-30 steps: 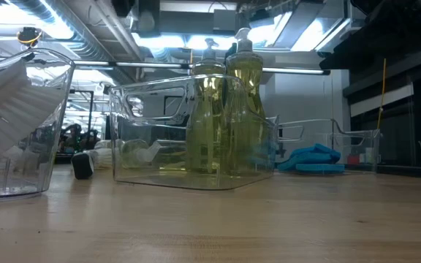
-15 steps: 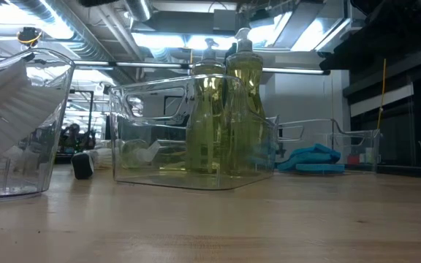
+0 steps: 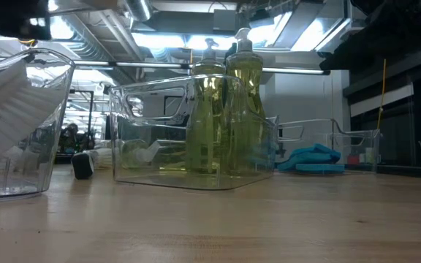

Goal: Pick & Place Kitchen Sink Supplies
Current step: Put the black dish brush into the bottom transparent bin

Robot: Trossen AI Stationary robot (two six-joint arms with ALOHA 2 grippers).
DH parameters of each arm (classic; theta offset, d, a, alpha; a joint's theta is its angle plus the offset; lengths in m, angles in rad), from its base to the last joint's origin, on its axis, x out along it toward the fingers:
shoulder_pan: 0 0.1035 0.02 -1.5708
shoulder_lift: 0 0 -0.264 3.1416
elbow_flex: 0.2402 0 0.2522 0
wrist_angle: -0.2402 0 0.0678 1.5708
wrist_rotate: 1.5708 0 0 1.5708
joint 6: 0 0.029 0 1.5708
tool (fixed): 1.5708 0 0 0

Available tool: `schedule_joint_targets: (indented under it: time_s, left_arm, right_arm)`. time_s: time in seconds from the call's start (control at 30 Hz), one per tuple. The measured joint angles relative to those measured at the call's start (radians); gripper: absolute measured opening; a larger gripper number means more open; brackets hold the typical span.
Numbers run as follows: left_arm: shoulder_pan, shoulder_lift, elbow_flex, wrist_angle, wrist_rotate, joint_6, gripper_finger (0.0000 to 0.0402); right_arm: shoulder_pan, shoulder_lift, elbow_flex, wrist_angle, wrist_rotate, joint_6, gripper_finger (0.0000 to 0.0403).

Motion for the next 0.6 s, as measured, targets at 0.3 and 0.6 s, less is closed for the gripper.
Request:
schedule_joint_targets:
  time_s: [0.3,0.6]
  left_arm:
    - [-0.073,0.000,-0.051,-0.017,-0.059,-0.152,0.0101]
    - [-0.103,0.000,-0.198,0.071,-0.029,-0.300,0.0101]
  right_arm:
    - [0.000,0.000,0.000,0.000,0.000,-0.003,0.0262]
    - [0.000,0.000,0.000,0.000,0.000,-0.004,0.0262]
